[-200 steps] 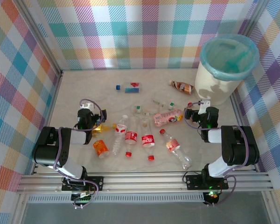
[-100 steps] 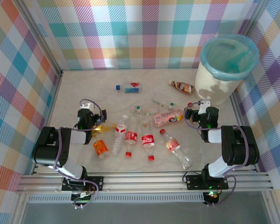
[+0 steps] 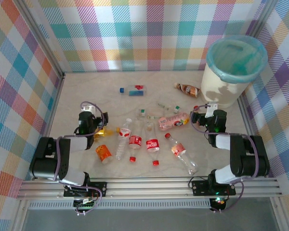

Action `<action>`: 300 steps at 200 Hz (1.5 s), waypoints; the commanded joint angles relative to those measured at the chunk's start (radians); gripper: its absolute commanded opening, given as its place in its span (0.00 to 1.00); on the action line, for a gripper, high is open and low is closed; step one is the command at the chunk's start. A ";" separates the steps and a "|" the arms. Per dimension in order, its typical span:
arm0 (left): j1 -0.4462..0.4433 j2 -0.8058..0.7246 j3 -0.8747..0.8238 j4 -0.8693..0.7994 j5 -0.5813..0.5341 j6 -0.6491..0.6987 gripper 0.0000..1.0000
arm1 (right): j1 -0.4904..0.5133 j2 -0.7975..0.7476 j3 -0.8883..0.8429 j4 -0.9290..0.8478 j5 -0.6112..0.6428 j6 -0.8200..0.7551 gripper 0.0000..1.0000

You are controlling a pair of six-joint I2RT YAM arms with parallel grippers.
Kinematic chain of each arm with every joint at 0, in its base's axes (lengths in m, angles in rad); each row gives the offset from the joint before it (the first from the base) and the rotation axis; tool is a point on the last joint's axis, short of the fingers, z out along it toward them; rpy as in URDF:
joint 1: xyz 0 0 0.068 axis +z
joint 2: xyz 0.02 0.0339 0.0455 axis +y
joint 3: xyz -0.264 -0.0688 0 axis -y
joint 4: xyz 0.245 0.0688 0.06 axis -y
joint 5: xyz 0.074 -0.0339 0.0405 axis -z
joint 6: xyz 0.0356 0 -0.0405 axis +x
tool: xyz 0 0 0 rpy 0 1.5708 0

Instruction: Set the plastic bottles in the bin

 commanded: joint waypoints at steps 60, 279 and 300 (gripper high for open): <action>-0.104 -0.523 0.276 -0.833 -0.184 -0.293 0.84 | 0.091 -0.443 0.357 -0.931 -0.093 0.205 0.93; -1.297 0.416 1.075 -1.198 -0.075 -1.246 0.95 | 0.203 -0.556 0.768 -1.491 0.164 0.250 1.00; -1.295 0.469 1.102 -1.208 -0.086 -1.266 0.98 | 0.203 -0.589 0.742 -1.475 0.155 0.258 1.00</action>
